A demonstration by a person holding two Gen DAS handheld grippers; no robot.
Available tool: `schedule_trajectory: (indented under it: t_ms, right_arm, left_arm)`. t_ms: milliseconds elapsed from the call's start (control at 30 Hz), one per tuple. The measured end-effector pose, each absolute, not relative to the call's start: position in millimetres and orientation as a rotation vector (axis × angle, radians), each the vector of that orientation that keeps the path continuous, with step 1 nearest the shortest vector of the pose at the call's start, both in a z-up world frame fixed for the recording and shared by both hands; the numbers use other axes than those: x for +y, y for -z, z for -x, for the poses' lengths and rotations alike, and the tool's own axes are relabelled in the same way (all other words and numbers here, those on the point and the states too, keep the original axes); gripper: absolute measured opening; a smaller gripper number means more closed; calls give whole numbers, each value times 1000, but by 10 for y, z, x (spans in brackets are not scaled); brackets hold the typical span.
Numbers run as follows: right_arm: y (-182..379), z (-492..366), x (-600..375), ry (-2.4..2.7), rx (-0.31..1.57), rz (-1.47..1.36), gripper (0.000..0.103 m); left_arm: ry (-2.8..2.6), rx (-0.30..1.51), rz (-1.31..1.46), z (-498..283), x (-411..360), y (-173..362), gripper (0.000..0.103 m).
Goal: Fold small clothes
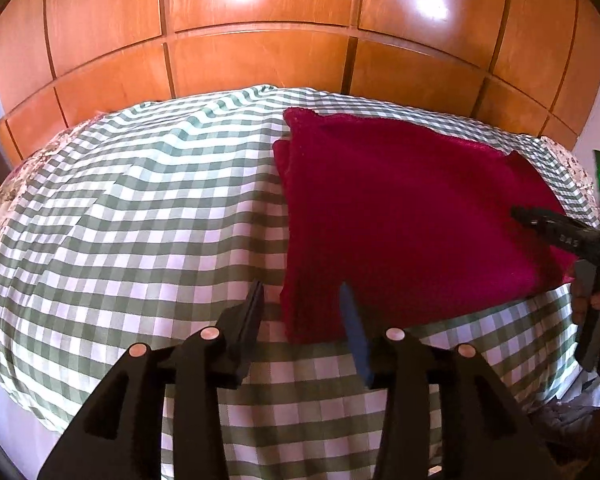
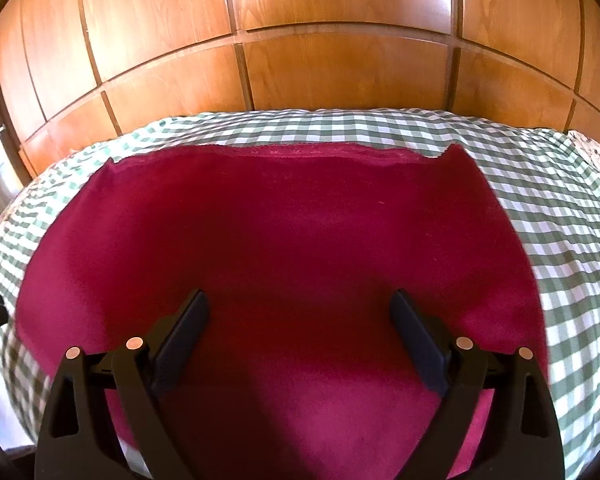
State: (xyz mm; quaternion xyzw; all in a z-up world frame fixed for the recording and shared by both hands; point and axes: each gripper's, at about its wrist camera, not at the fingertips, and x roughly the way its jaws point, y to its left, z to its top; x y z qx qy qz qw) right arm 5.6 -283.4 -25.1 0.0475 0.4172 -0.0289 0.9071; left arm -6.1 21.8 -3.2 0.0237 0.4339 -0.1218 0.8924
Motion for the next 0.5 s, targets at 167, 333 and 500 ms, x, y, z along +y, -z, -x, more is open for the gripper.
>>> schedule_trajectory:
  t_ms: [167, 333, 500]
  right_arm:
    - [110, 150, -3043, 99, 847, -112, 91]
    - [19, 447, -3340, 156, 852, -127, 90]
    - [14, 703, -3594, 192, 871, -178, 84]
  left_arm:
    - [250, 906, -51, 50, 207, 66, 40]
    - [249, 884, -72, 53, 168, 49, 41]
    - [255, 876, -91, 77, 100, 30, 42]
